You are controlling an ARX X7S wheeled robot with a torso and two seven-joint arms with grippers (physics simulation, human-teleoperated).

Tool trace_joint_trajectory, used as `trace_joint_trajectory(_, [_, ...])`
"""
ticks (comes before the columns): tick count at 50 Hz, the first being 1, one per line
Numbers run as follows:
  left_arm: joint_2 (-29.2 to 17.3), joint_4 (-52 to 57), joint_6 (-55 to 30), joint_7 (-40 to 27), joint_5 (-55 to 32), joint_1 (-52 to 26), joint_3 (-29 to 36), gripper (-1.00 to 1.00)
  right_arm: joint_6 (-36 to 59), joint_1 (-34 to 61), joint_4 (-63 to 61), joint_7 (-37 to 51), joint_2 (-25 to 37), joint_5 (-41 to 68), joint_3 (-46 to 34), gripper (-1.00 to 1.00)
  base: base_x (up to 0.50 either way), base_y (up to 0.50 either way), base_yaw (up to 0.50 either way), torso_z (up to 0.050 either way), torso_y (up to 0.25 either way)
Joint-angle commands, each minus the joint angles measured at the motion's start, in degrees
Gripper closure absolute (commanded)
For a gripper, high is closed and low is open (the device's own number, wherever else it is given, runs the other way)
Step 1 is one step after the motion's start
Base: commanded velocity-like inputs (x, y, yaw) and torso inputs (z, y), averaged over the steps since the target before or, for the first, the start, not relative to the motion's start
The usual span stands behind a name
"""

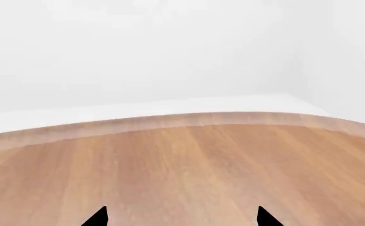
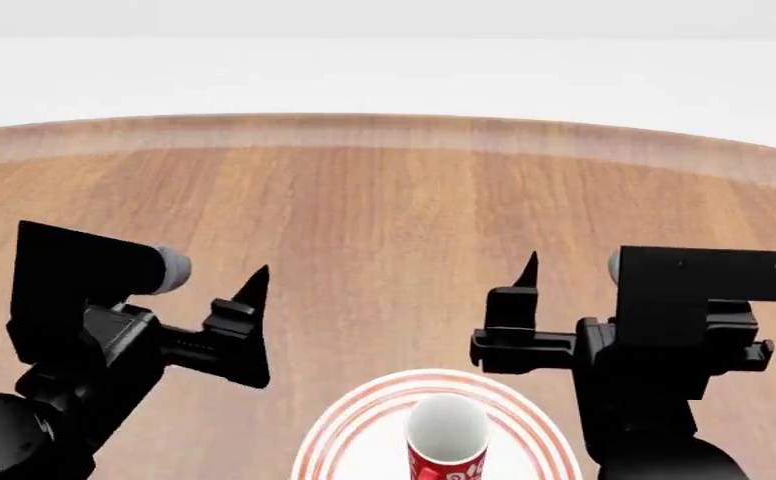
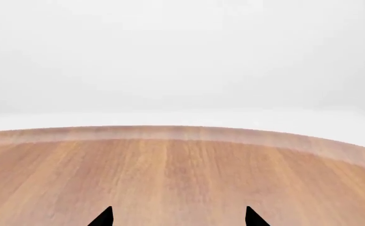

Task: Pick up the red mug and put it on the plate

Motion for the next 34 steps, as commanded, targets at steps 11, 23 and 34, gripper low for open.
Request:
trace_joint_trajectory(11, [-0.69,1.18,8.41,-14.58,14.12,2.95,-1.88,-1.00,-5.62,-1.71,-5.26,-0.47,1.84,-3.91,-5.33,-1.00,0.00,0.00,0.00,0.000,0.000])
trace_joint_trajectory(23, [-0.28,0.36,8.38,-13.74,13.31,3.06,-2.15,-1.00,-6.33,-1.81,-6.92,-0.50,2.58,-4.41,-6.23,-1.00,0.00,0.00,0.00,0.000,0.000])
trace_joint_trajectory(34, [-0.64,0.74,8.29,-13.91,13.79,2.97,-2.26,-1.00,-6.30,-1.33,-8.66,0.01,2.59,-3.93,-5.75,-1.00,0.00,0.00,0.00,0.000,0.000])
